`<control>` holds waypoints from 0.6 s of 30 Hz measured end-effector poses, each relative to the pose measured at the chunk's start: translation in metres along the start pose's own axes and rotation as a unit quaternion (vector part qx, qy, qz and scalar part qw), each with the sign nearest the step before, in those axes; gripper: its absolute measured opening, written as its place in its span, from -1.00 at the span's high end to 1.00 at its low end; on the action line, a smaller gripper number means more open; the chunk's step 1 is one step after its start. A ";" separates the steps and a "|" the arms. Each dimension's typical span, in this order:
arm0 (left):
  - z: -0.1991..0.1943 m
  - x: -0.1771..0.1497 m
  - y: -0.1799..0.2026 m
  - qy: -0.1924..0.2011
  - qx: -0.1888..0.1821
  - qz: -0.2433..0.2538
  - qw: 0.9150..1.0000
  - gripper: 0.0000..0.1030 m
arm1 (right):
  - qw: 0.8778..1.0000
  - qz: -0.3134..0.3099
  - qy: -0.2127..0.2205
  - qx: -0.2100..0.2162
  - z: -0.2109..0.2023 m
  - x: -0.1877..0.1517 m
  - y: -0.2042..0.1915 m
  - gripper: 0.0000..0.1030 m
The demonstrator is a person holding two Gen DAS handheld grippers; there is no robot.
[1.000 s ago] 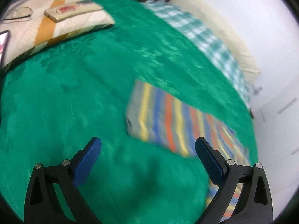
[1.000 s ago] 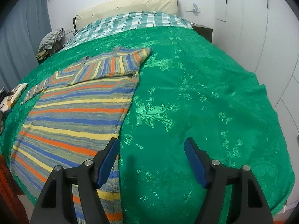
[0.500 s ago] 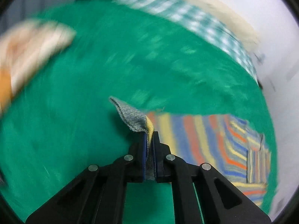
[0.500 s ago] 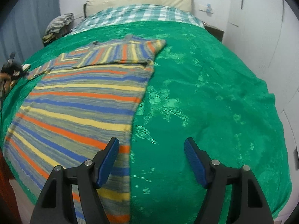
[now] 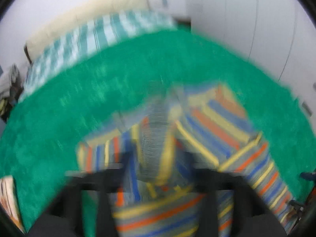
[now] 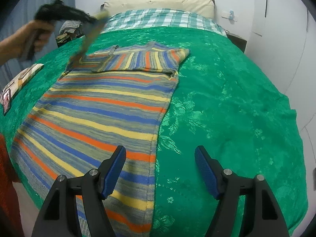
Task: Fold small clothes
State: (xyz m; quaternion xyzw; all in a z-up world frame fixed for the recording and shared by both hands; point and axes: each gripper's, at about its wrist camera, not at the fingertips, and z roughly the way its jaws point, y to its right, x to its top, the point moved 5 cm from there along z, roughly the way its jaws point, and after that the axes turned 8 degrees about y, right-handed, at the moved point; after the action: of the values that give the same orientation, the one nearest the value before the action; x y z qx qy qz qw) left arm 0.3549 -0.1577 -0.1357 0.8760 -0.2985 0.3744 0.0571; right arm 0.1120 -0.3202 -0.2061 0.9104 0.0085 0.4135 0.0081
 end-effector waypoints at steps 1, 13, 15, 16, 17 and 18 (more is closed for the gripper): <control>0.006 -0.015 0.009 -0.010 -0.001 -0.005 1.000 -0.55 | 1.000 0.006 -0.001 0.000 0.000 0.000 0.002 -0.39; -0.117 -0.200 -0.110 0.002 0.054 -0.225 0.973 -0.76 | 0.995 0.095 0.015 -0.002 -0.004 0.009 0.036 -0.39; -0.124 -0.224 -0.124 0.001 0.076 -0.248 0.966 -0.76 | 0.995 0.096 0.008 -0.022 -0.002 0.007 0.040 -0.39; -0.125 -0.233 -0.128 0.002 0.082 -0.256 0.963 -0.76 | 0.995 0.094 0.004 -0.034 -0.001 0.006 0.042 -0.39; -0.126 -0.243 -0.130 0.004 0.089 -0.265 0.960 -0.76 | 0.995 0.091 0.000 -0.046 -0.001 0.004 0.044 -0.39; -0.125 -0.250 -0.127 0.007 0.095 -0.272 0.957 -0.76 | 0.994 0.089 -0.003 -0.059 -0.002 0.003 0.046 -0.39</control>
State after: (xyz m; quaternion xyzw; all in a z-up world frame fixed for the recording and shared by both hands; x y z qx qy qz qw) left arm 0.2138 0.1058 -0.2037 0.9229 -0.0113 0.3774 0.0752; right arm 0.1133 -0.3661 -0.2015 0.9065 -0.0973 0.4101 0.0246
